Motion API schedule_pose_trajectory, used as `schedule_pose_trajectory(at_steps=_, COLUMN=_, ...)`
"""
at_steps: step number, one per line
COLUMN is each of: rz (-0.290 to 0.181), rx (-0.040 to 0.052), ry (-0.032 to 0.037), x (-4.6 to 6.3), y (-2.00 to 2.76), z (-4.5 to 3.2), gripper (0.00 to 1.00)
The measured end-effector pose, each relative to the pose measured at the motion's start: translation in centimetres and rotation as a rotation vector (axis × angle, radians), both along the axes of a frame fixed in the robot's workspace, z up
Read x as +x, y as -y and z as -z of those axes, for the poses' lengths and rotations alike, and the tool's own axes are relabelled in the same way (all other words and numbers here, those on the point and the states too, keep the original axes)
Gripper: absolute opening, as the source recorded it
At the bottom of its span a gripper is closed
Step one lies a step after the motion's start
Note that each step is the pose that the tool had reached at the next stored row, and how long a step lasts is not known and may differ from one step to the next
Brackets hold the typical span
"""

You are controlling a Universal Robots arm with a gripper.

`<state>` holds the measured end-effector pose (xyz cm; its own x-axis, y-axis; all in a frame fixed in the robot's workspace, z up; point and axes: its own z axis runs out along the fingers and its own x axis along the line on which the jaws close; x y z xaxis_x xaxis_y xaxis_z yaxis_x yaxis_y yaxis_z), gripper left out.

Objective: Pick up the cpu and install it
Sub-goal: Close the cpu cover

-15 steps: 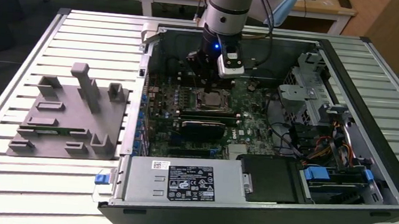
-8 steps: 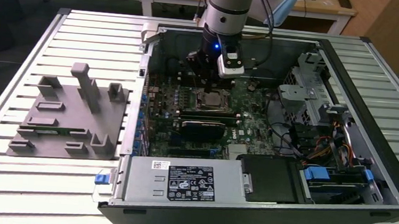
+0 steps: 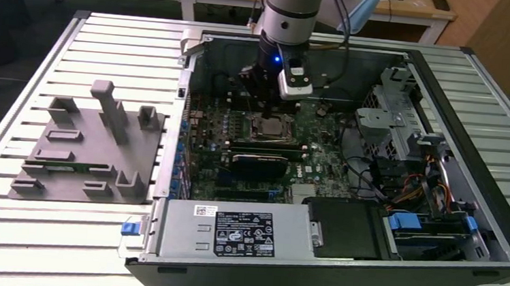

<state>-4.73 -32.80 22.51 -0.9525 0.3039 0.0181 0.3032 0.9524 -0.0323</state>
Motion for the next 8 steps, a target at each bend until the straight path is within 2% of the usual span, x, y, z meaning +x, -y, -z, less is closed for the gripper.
schedule_pose_trajectory(at_steps=2, rz=0.0, rx=0.0001, ry=0.0172, x=-0.01, y=0.0, z=0.01, gripper=0.11)
schedule_pose_trajectory(at_steps=4, rz=0.0, rx=0.0003, ry=0.0292, x=-0.02, y=0.0, z=0.01, gripper=0.11)
schedule_pose_trajectory(at_steps=6, rz=0.0, rx=0.0006, ry=0.0349, x=-0.01, y=-0.01, z=0.03, gripper=0.11)
schedule_pose_trajectory(at_steps=8, rz=-0.011, rx=0.0006, ry=0.0363, x=-0.01, y=0.0, z=0.04, gripper=0.11)
